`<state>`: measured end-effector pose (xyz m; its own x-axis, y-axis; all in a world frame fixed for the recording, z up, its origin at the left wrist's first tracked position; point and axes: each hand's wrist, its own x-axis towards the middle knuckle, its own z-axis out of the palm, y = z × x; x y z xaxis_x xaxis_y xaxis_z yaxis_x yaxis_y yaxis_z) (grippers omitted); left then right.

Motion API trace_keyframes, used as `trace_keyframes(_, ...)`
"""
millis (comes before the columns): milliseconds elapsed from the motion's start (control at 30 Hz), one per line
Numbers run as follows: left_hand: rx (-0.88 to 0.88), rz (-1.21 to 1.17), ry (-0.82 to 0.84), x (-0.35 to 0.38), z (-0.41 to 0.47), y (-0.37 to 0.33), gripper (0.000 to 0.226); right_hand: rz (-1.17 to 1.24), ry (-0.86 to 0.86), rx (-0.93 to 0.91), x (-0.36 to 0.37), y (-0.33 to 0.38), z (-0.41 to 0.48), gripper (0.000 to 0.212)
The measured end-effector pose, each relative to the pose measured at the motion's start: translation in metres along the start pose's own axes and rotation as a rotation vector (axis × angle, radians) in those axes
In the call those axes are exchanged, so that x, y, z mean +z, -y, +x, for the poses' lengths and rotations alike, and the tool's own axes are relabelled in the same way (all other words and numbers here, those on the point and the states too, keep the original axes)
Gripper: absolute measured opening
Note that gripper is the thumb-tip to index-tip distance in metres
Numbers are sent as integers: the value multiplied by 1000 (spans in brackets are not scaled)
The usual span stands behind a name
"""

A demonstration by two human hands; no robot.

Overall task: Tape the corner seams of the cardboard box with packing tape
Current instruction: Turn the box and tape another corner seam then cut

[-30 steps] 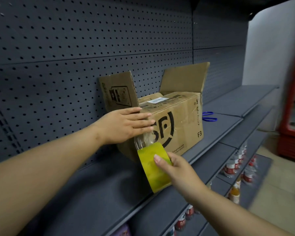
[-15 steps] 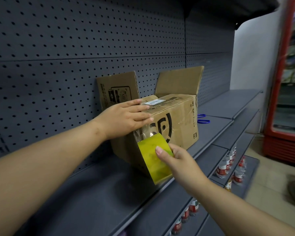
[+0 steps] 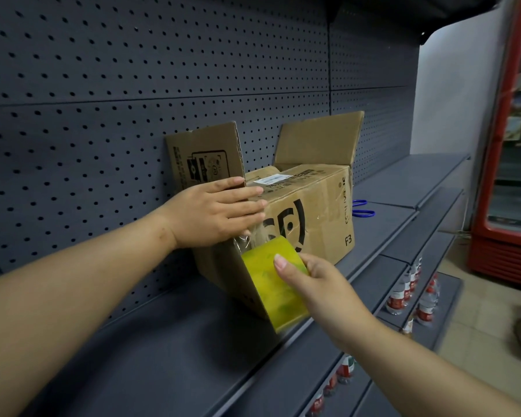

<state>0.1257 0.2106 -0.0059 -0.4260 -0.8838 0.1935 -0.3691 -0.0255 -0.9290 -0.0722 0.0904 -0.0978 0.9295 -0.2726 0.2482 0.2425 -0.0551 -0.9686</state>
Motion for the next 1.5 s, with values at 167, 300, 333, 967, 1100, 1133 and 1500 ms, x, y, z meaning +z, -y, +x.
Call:
trace_keyframes(167, 17, 54, -84, 9, -3, 5, 32, -48, -57, -19, 9, 0, 0, 37)
trace_keyframes(300, 35, 76, -135, 14, -2, 5, 31, -52, -104, -34, 14, -3, -4, 37)
trace_keyframes(333, 40, 84, -145, 15, -2, 4, 30, -55, -121, -31, 15, -5, -5, 39)
trace_keyframes(967, 31, 43, -202, 23, -3, -2, 35, -204, -223, 294, 16, -13, 6, 60)
trace_keyframes(1100, 8, 77, -252, 24, -6, -7, 36, -251, -220, 335, 17, -7, 12, 52)
trace_keyframes(1133, 2, 75, -250, 25, -7, -9, 36, -260, -220, 341, 17, -7, 13, 51)
trace_keyframes(1500, 12, -116, -129, 15, -10, -16, 36, -156, -183, 358, 14, -3, 15, 32)
